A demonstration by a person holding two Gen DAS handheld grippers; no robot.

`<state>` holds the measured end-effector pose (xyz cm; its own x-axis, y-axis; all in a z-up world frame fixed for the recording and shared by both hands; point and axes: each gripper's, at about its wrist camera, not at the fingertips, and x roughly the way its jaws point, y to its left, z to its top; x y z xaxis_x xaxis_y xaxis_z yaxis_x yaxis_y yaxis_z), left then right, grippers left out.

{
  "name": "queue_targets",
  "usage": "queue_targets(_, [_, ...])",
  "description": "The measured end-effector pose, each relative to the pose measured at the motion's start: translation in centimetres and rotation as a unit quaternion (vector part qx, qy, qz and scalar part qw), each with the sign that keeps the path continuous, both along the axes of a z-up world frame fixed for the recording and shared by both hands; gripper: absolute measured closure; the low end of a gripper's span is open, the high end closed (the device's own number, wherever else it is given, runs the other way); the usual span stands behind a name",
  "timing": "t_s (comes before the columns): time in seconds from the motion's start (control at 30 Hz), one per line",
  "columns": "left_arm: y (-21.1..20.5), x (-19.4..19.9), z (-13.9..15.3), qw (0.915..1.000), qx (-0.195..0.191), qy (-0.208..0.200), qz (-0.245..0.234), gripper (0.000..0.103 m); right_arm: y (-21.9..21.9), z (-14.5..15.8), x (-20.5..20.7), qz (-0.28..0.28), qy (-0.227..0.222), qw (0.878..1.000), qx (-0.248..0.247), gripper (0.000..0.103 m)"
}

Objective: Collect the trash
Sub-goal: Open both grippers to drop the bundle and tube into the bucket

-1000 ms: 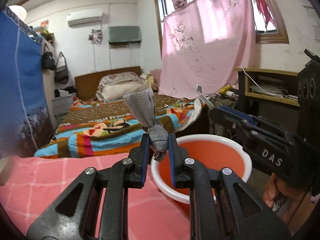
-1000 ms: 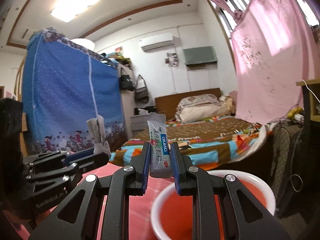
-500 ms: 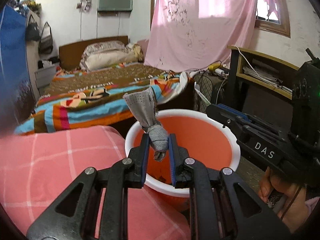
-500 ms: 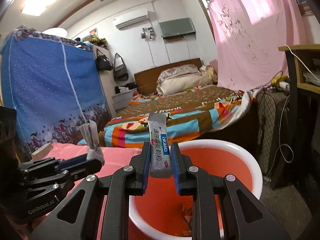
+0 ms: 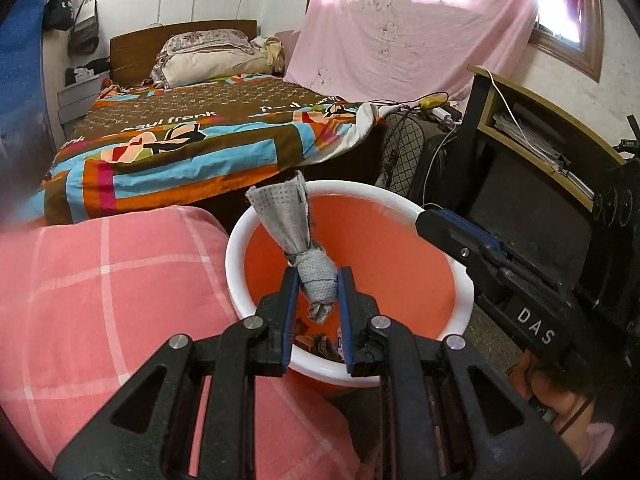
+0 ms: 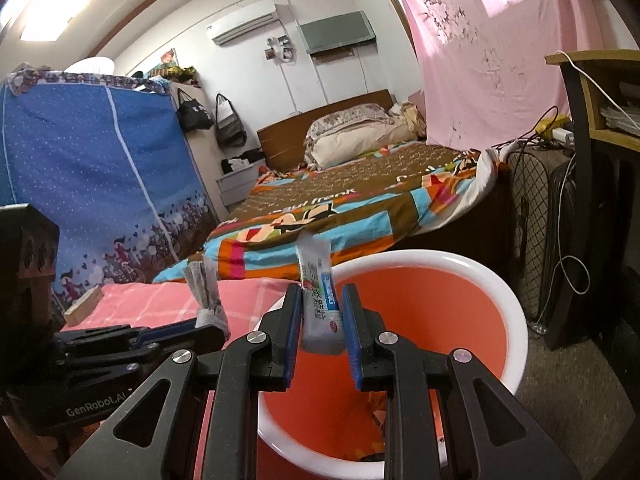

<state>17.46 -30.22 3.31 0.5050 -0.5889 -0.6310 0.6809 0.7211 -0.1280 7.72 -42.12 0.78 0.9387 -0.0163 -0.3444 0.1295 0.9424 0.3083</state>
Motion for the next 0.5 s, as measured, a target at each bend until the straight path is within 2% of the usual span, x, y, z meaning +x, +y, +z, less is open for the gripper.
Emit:
queue_targets(0.23, [-0.27,0.60,-0.03,0.9999,0.007,0.014,0.003,0.077,0.06,-0.15,0.15,0.000,0.010,1.000,0.004,0.084])
queue_targets(0.5, [0.68,0.89,-0.02,0.9996,-0.002,0.020,0.021,0.064,0.06,0.01,0.13,-0.005,0.012,1.000,0.006,0.082])
